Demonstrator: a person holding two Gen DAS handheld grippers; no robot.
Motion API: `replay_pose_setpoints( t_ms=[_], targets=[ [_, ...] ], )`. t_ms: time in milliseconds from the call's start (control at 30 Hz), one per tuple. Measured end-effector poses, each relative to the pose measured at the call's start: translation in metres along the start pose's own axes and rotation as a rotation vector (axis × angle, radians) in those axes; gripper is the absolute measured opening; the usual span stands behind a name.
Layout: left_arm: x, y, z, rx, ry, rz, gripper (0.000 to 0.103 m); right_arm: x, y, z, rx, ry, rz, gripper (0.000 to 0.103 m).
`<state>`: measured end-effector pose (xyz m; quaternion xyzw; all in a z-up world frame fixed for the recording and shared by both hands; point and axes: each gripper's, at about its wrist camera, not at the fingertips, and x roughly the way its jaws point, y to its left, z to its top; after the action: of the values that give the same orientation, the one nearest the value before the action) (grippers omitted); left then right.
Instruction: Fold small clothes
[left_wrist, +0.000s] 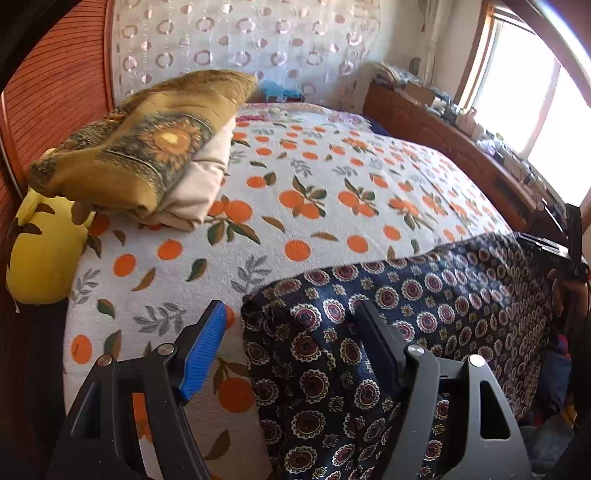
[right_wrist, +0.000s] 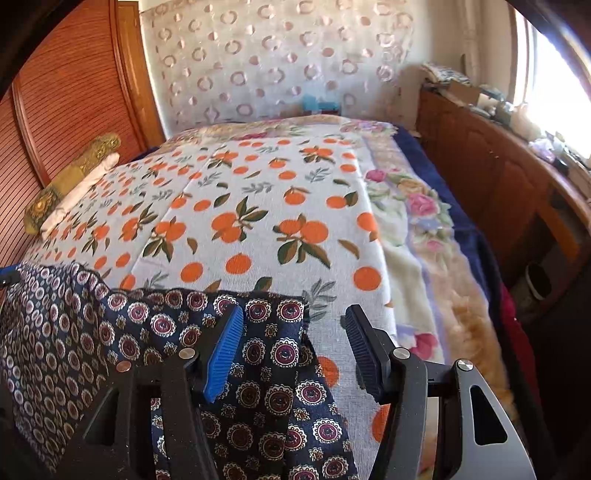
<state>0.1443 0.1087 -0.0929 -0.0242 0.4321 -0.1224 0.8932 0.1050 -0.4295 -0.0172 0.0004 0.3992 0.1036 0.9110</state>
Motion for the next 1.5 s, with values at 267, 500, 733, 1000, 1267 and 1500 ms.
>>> replay_pose_setpoints(
  t_ms=[267,500,733,1000,1267,1500],
  targets=[
    [0.011,-0.008,-0.003,0.041,0.028,-0.007,0.059,0.016,-0.003,0.001,-0.006,0.022,0.063,0.060],
    [0.014,-0.005,0.002,0.037,0.035,-0.006,0.059,0.012,0.001,-0.007,-0.035,0.016,0.098,0.043],
    [0.013,-0.012,0.000,0.082,0.022,0.003,0.028,0.008,0.011,-0.012,-0.052,0.016,0.132,0.010],
    [-0.005,-0.022,-0.004,0.090,-0.032,-0.022,0.006,-0.010,0.028,-0.020,-0.067,-0.028,0.134,0.006],
    [-0.090,-0.038,-0.004,0.090,-0.250,-0.060,0.005,-0.088,0.044,-0.021,-0.081,-0.212,0.129,0.004],
    [-0.168,-0.057,0.020,0.146,-0.440,-0.057,0.005,-0.180,0.065,0.003,-0.153,-0.398,0.107,0.004]
  ],
)
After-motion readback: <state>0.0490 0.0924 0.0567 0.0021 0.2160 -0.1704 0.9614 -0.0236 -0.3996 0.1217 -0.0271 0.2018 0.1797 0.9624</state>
